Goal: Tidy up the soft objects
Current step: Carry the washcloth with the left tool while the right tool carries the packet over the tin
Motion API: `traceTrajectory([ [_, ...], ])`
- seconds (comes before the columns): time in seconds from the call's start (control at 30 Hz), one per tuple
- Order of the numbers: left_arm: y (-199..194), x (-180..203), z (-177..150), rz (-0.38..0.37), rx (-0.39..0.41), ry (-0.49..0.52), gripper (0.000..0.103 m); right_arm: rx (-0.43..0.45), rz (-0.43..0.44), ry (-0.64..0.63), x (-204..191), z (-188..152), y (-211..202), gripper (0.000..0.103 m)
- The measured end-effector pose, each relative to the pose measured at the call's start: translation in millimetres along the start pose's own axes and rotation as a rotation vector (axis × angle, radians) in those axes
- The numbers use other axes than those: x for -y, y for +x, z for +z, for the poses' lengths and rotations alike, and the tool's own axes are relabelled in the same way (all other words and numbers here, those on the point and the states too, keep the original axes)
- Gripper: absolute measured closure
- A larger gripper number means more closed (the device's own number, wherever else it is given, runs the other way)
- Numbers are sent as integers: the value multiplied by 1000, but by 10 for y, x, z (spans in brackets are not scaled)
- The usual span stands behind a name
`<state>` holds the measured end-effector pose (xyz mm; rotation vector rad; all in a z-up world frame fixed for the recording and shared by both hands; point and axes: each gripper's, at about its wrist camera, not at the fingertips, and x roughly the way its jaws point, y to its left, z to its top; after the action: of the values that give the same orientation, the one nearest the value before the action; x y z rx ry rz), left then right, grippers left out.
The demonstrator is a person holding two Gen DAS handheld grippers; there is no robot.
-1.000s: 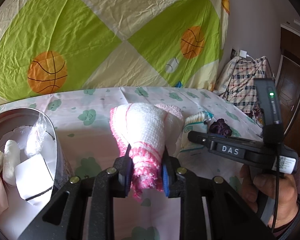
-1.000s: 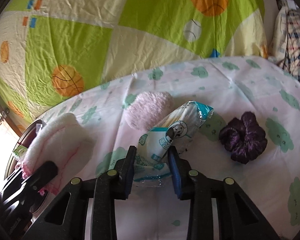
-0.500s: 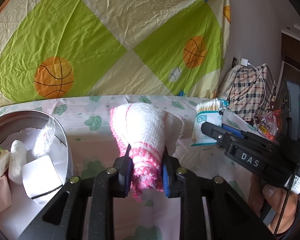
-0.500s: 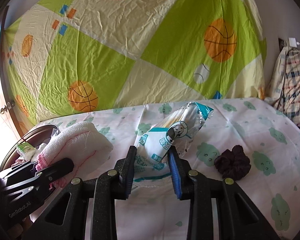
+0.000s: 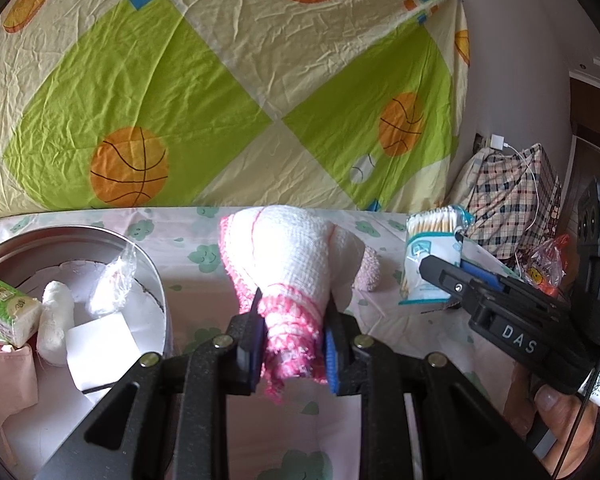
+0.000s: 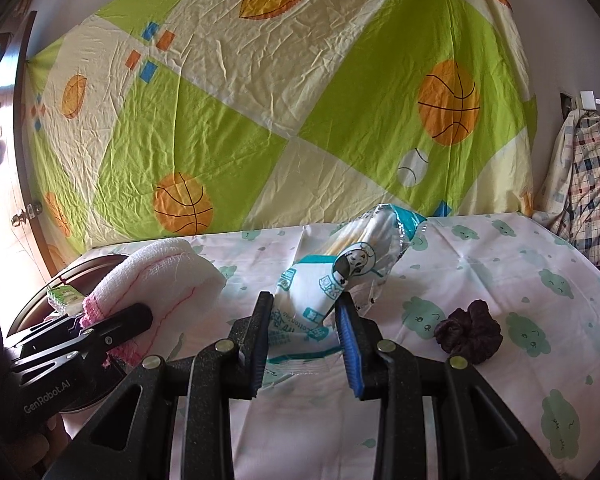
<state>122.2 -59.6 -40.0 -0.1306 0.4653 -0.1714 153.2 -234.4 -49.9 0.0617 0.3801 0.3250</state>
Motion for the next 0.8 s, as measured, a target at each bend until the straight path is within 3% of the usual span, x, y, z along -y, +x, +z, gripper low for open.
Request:
traceTrajectory([
  [0.8, -243, -41, -48, 57, 92, 4, 80, 113, 46, -154, -404, -81, -258, 69],
])
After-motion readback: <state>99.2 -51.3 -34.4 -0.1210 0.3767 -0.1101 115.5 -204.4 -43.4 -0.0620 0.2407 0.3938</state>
